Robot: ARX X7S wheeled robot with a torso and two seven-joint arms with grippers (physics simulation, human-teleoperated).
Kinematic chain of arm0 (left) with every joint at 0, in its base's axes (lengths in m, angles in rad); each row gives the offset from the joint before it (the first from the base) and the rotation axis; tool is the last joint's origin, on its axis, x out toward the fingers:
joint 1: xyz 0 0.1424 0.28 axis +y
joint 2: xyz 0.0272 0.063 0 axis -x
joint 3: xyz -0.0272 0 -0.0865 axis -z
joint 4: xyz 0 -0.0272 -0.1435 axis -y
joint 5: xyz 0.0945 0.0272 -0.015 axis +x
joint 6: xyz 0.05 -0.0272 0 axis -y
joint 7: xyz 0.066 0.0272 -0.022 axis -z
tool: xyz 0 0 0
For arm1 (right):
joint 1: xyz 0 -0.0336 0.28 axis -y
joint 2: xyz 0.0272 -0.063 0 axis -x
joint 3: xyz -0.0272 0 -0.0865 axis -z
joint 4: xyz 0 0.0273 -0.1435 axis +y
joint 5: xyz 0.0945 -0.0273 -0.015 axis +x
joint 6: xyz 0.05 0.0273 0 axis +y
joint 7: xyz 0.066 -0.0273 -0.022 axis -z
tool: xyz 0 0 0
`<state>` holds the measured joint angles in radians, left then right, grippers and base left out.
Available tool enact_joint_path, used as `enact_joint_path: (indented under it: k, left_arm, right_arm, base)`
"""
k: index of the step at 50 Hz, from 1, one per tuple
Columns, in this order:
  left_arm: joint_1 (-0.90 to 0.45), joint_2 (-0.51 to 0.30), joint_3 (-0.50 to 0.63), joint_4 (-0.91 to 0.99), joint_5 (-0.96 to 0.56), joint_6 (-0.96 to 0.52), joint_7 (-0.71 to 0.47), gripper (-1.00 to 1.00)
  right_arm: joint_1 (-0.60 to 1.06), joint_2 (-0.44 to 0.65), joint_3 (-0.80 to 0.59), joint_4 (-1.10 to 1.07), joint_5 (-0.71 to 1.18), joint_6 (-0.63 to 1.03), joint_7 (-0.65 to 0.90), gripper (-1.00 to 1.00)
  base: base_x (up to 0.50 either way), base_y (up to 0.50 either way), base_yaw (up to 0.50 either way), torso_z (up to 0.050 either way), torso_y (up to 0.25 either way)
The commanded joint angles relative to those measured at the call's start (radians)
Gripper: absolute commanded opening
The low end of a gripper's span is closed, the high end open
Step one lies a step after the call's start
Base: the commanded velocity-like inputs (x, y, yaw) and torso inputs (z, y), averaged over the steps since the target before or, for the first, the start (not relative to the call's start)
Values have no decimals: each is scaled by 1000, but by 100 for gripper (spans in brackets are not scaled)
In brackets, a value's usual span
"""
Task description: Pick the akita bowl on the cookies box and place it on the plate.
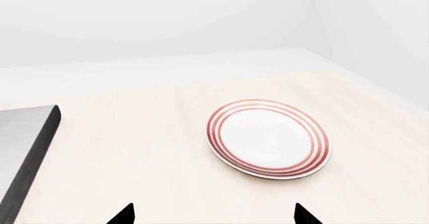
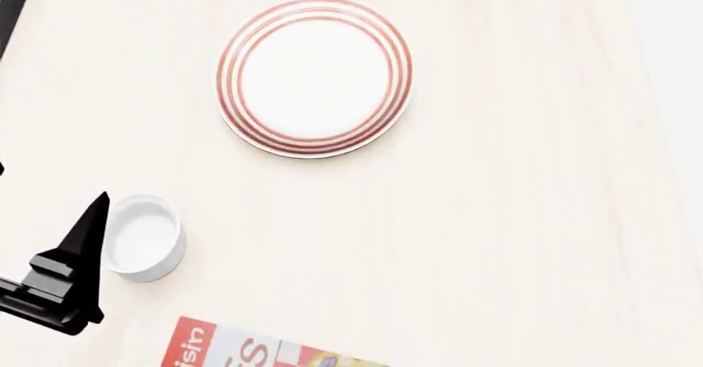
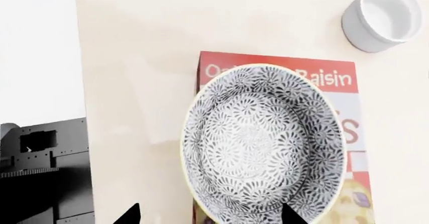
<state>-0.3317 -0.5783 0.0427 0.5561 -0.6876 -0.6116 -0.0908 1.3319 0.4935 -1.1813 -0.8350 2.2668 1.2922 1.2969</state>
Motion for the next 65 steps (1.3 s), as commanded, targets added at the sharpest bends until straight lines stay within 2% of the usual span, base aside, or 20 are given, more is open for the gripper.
enact_joint_path:
  k: [1, 23, 36, 63, 64, 65]
  left_arm:
    - [5, -1, 2, -3, 0, 6, 2, 100]
    - [20, -6, -4, -11, -5, 22, 9, 100]
    - [24, -6, -4, -17, -5, 27, 9, 100]
    - [26, -11, 1, -10, -7, 28, 3, 100]
    - [26, -10, 2, -11, -6, 29, 3, 100]
    - [26, -11, 3, -11, -6, 30, 3, 100]
  right_arm:
    - [39, -17, -56, 26, 1, 14, 18, 100]
    - [25, -79, -40, 66, -98, 99, -81, 100]
    - [4, -107, -57, 51, -110, 89, -102, 100]
    - [-41, -52, -13, 91, -281, 199, -255, 100]
    - [-42, -57, -11, 82, -289, 200, -256, -100]
    - [-41, -59, -9, 78, -296, 199, -256, -100]
  base:
    - [0, 0, 0, 0, 0]
    - [0, 0, 0, 0, 0]
    - [0, 0, 0, 0, 0]
    - [0, 0, 0, 0, 0]
    - [0, 0, 0, 0, 0]
    - [0, 0, 0, 0, 0]
